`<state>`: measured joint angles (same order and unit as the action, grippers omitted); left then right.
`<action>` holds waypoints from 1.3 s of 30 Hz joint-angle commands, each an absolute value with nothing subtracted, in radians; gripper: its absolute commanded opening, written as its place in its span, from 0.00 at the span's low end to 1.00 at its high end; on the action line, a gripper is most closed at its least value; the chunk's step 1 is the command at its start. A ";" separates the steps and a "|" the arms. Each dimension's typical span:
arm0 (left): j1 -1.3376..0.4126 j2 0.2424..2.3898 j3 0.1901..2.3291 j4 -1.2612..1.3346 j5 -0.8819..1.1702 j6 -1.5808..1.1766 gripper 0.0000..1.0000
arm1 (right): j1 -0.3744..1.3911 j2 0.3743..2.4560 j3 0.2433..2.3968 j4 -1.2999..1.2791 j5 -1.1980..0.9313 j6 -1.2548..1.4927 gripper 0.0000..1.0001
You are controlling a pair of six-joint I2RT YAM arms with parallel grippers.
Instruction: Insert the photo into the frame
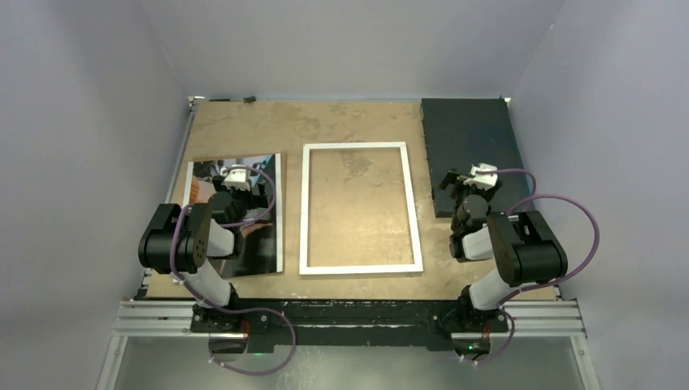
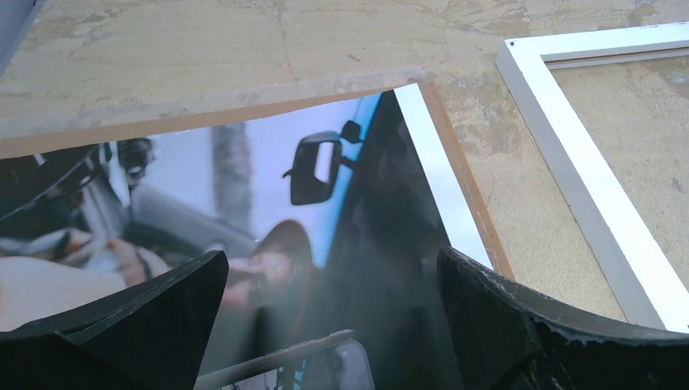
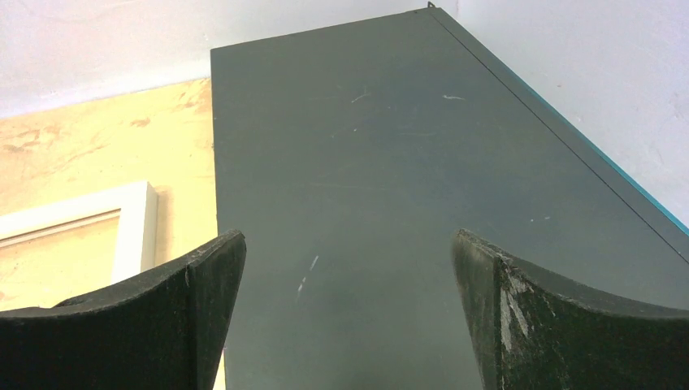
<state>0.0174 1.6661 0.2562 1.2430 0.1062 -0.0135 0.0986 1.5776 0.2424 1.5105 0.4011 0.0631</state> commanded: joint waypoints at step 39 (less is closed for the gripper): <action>0.328 1.539 1.238 -0.490 0.188 0.050 0.97 | 1.005 2.022 1.596 -0.090 0.549 0.526 0.99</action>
